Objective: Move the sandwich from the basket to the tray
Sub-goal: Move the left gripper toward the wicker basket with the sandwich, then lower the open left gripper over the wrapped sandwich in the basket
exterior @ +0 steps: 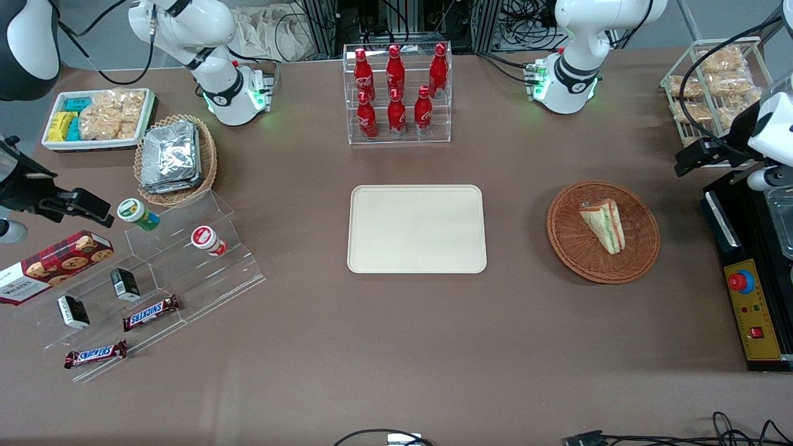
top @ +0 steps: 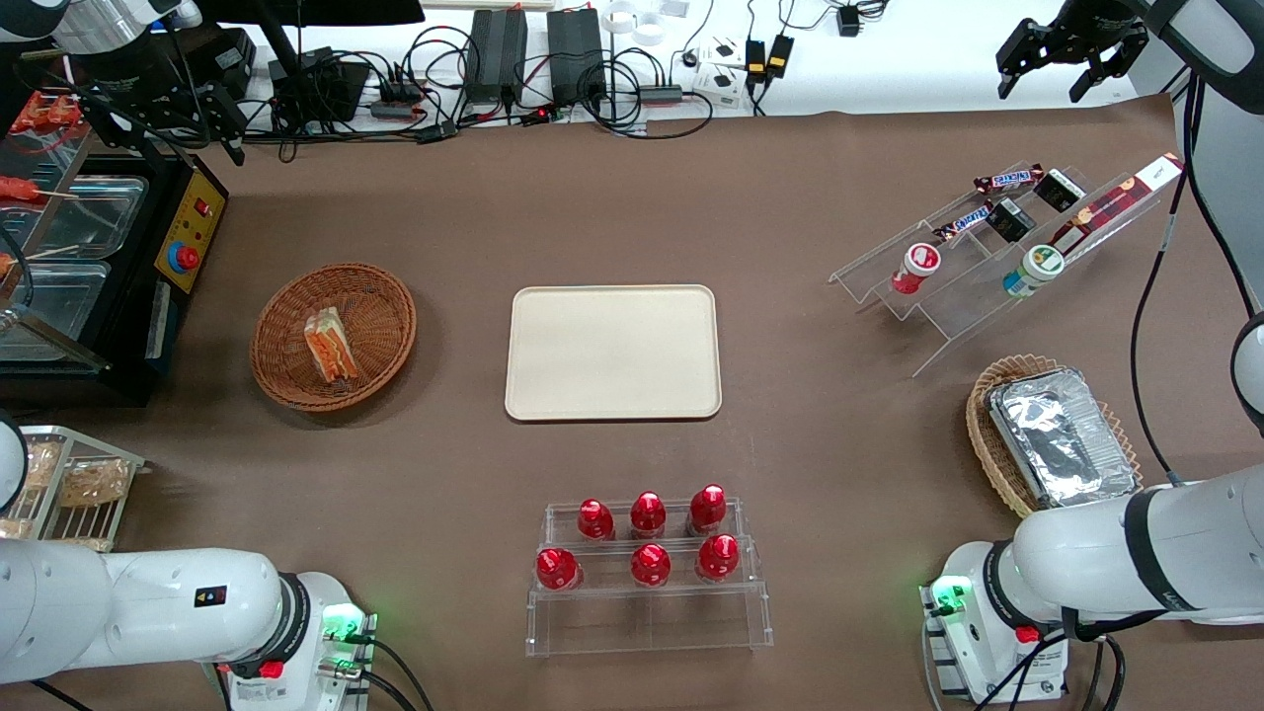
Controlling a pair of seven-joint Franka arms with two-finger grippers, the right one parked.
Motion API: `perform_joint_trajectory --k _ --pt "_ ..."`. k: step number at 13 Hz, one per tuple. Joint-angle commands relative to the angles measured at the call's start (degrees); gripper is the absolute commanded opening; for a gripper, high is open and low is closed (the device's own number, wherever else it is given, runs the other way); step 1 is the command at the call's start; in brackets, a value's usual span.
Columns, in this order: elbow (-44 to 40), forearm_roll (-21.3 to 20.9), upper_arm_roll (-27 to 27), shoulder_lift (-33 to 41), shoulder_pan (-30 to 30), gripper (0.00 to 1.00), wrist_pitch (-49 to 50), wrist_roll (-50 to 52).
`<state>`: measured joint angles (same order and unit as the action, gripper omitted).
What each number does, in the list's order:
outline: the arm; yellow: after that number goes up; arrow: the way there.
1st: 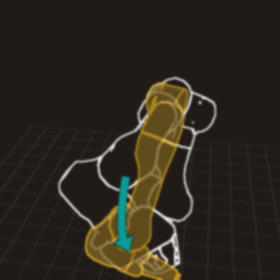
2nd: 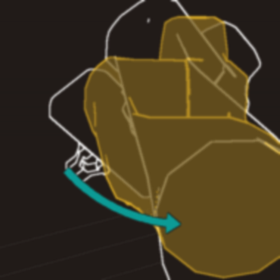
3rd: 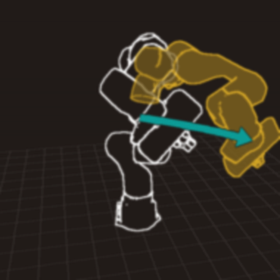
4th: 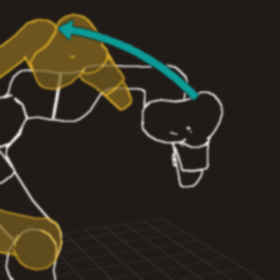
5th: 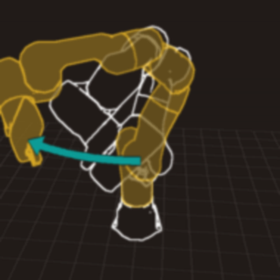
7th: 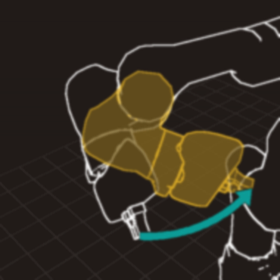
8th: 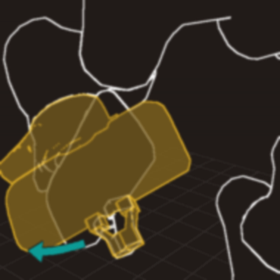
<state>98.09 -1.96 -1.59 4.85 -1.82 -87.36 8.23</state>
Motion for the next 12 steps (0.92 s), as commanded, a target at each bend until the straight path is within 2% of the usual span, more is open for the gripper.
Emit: perform_joint_trajectory --k 1,4,8,10,12 --pt "1.8 -0.9 -0.4 -0.2 0.1 1.0 0.6 0.0" --pt "8.7 -0.7 -0.7 0.6 0.9 1.0 -3.1 2.5" --pt "28.4 -0.6 -0.8 5.9 1.5 1.0 -20.9 9.1" --pt "31.2 -1.0 -0.8 3.4 2.1 1.0 -26.1 16.5" --pt "34.0 -1.0 -0.7 1.7 2.0 1.0 -30.7 17.4"
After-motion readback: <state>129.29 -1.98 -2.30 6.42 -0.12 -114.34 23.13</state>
